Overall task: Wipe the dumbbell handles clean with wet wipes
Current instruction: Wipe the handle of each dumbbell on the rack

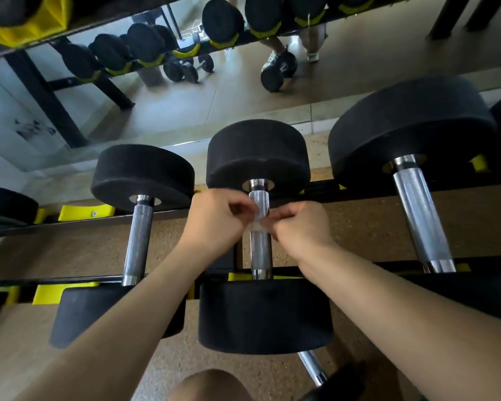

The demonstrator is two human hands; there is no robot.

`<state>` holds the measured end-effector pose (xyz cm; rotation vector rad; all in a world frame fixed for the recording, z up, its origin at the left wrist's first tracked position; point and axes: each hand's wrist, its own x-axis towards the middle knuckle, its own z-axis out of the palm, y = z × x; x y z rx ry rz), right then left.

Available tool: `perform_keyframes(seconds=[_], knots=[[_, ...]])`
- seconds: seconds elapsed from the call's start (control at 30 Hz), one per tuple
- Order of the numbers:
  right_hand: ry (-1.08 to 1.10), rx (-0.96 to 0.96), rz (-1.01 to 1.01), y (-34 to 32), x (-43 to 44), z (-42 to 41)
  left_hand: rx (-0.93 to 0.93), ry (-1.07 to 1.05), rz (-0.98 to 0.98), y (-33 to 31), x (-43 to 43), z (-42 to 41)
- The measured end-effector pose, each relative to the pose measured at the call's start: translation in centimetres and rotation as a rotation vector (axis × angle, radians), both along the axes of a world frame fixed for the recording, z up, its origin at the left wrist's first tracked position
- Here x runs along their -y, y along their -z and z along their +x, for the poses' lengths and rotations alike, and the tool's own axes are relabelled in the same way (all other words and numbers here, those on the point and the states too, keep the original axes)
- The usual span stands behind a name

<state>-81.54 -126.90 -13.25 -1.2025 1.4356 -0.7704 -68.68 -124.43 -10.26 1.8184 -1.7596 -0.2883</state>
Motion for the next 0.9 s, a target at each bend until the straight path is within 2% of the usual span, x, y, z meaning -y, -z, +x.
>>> perform_keyframes(seconds=[0.13, 0.2, 0.3, 0.4, 0.5, 0.63, 0.8, 0.83, 0.9], knots=[[0.256, 0.169, -0.003, -0.8, 2.4, 1.3, 0.131, 0.029, -0.237, 0.5, 1.6, -0.8], [0.299, 0.197, -0.020, -0.7, 2.9, 1.8, 0.153, 0.084, -0.285, 1.1, 0.8, -0.5], [0.201, 0.096, -0.112, 0.1, 1.9, 1.3, 0.132, 0.134, -0.260, 2.2, -0.1, 0.5], [0.068, -0.056, -0.213, 0.1, 1.9, 0.6, 0.130, 0.063, -0.296, 2.2, 1.3, 0.6], [0.110, -0.048, -0.179, -0.7, 2.8, 0.6, 0.095, -0.015, -0.296, 1.5, 2.3, 0.2], [-0.099, -0.254, -0.198, -1.1, 1.9, -0.4, 0.078, -0.001, -0.041, 0.5, 0.4, 0.2], [-0.607, -0.560, -0.095, -2.4, -1.0, -1.7, -0.127, 0.165, 0.635, -1.3, -2.0, 0.9], [-0.647, -0.583, -0.122, -2.6, -1.3, -1.7, -0.146, 0.180, 0.690, -1.4, -2.3, 1.0], [-0.607, -0.584, -0.234, -2.8, -1.0, -1.5, -0.168, 0.139, 0.646, -1.1, -2.6, 1.1]])
